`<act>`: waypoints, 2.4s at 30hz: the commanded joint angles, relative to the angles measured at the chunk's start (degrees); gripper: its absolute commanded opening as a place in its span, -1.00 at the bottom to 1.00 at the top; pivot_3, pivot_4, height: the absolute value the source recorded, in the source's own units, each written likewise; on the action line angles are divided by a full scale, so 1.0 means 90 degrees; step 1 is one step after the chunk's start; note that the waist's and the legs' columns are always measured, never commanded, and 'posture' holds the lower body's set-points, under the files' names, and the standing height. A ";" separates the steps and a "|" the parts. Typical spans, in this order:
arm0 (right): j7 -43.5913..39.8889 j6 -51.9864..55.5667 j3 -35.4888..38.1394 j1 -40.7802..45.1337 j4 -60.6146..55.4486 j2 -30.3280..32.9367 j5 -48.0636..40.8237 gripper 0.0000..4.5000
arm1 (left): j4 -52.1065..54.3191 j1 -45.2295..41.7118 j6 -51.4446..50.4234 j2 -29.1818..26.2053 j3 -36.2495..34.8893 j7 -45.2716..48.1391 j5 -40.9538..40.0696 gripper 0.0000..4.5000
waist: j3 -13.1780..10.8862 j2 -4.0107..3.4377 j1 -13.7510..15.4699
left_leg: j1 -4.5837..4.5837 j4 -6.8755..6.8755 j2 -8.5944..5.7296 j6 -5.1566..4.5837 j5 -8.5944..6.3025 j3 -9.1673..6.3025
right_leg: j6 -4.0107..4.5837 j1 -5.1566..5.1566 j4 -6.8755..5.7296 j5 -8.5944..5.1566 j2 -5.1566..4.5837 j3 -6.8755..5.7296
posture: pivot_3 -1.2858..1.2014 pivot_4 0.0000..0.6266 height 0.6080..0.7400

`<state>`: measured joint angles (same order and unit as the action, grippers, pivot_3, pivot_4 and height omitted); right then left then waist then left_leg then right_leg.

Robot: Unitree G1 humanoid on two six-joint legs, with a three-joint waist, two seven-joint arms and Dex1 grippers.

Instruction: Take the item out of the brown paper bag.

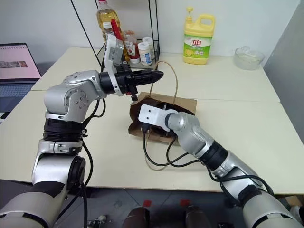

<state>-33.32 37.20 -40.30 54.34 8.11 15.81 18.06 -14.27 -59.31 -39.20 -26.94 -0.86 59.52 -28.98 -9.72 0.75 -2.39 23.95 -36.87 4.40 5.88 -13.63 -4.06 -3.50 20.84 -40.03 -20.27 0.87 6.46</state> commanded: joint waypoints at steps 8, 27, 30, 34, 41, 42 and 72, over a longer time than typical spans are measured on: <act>-0.0667 -0.0590 -0.0364 0.0539 0.1174 -0.0069 0.0865 0.98 | 0.0198 -0.0157 0.0202 0.0048 -0.0149 -0.0046 -0.0091 -1.00 | 0.0000 0.0000 -0.0013 | 0.0000 0.0001 0.0000 0.0007 0.0004 0.0000 | 0.0000 0.0001 0.0000 0.0000 0.0000 0.0000 | 0.03 -0.52 1.00; -0.0969 -0.1674 0.0055 0.0717 0.2382 -0.0519 0.1168 0.19 | 0.0190 -0.0010 0.0387 0.0038 -0.0174 -0.0177 -0.0013 -1.00 | 0.0000 0.0000 -0.0088 | -0.0012 -0.0003 0.0000 0.0025 0.0015 -0.0005 | 0.0000 -0.0008 -0.0023 0.0000 0.0000 -0.0002 | 0.03 -0.52 1.00; -0.0991 -0.1700 0.0211 0.0589 0.1897 -0.0413 0.1177 0.19 | 0.0114 -0.0013 0.0466 0.0006 -0.0168 -0.0180 0.0029 -1.00 | 0.0000 -0.0001 -0.0088 | -0.0010 -0.0003 0.0000 0.0027 0.0016 -0.0005 | 0.0000 -0.0006 -0.0023 0.0000 0.0000 -0.0002 | 0.03 -0.52 1.00; -0.1234 -0.1729 0.0476 0.0291 0.0880 -0.0087 0.1091 0.19 | -0.0048 -0.0025 0.0604 -0.0023 -0.0156 -0.0187 0.0115 -1.00 | -0.0001 -0.0002 -0.0087 | -0.0004 0.0003 0.0000 0.0028 0.0016 -0.0006 | 0.0000 -0.0002 -0.0016 0.0000 0.0000 -0.0004 | 0.03 -0.52 1.00; -0.1372 -0.1585 0.0689 0.0038 0.0152 0.0033 0.1070 0.17 | -0.0205 -0.0056 0.0774 0.0012 -0.0102 -0.0167 0.0213 -1.00 | -0.0003 -0.0004 -0.0100 | -0.0004 0.0008 0.0000 0.0028 0.0016 -0.0006 | 0.0000 0.0001 -0.0012 0.0000 0.0001 -0.0003 | 0.03 -0.52 1.00; -0.1405 -0.1550 0.0727 -0.0002 0.0016 0.0059 0.1043 0.17 | -0.0207 -0.0059 0.0780 0.0015 -0.0099 -0.0167 0.0220 -1.00 | -0.0003 -0.0004 -0.0099 | -0.0003 0.0008 0.0000 0.0028 0.0016 -0.0006 | 0.0000 0.0001 -0.0011 0.0000 0.0001 -0.0003 | 0.03 -0.52 1.00; -0.2202 -0.0148 0.3216 -0.1048 -0.4336 0.0685 -0.2632 0.07 | -0.0612 -0.0138 0.1089 0.0245 -0.0069 -0.0209 0.0416 -1.00 | -0.0083 0.0004 -0.0077 | 0.0022 0.0008 0.0000 0.0029 0.0017 -0.0008 | 0.0000 0.0013 0.0001 0.0000 -0.0002 -0.0009 | 0.03 -0.52 1.00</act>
<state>-53.78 34.58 -15.03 43.78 -27.06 21.60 -2.95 -20.58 -59.03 -30.57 -24.86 -0.93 57.93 -25.32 -10.47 0.79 -3.09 24.15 -36.80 4.40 6.14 -13.48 -4.13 -3.50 20.96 -40.01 -20.26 0.85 6.38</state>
